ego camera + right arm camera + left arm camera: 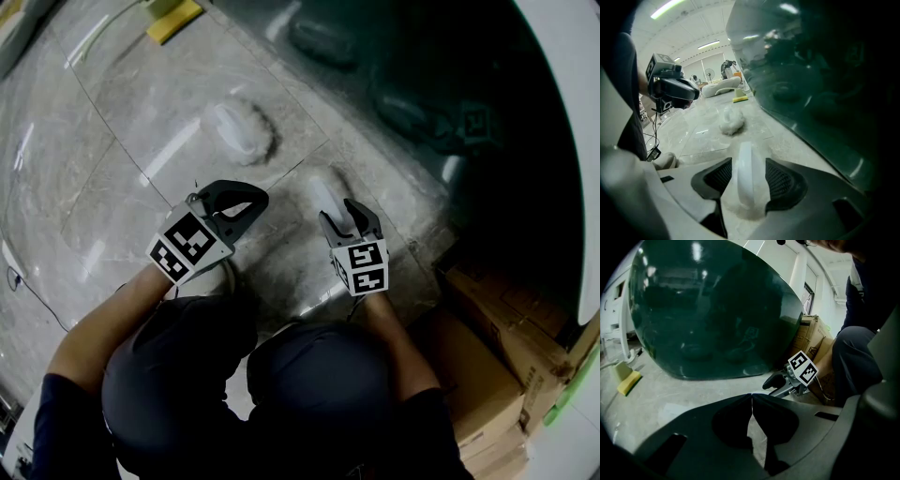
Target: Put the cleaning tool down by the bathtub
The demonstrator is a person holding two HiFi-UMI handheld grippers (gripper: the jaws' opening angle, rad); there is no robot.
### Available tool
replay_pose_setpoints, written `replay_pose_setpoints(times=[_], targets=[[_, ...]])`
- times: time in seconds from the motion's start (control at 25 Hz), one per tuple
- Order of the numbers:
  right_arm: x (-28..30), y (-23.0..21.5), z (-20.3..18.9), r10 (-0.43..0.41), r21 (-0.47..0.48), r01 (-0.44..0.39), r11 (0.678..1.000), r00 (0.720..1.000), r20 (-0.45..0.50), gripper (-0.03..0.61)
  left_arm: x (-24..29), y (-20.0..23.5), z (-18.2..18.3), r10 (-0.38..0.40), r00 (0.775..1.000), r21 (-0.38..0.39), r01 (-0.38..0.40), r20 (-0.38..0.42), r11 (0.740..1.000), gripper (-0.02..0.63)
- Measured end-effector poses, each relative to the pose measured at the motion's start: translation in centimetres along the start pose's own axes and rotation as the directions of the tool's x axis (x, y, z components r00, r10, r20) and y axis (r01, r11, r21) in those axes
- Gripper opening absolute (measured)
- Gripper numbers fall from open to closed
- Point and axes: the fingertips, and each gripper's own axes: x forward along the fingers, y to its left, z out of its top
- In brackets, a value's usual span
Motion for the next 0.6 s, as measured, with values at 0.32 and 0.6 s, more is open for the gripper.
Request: replay_pose_setpoints(times=[0.32,0.6], targets=[[-3.2,0.2,2.9,-0.008,0.030,0.008,1.000,1.000,0.016,0.229,-1.5,-0.6,3.3,-0.002,1.000,0.011,0.002,0.007,1.000,0.032],[-8.8,0.8,7.7,-0.023,0.080,0.021,0.997,0.999,0.026,0.229,-5.5,-1.5,8.2,0.000,1.000,-0.008,0.000,0.011,1.000,0.031]])
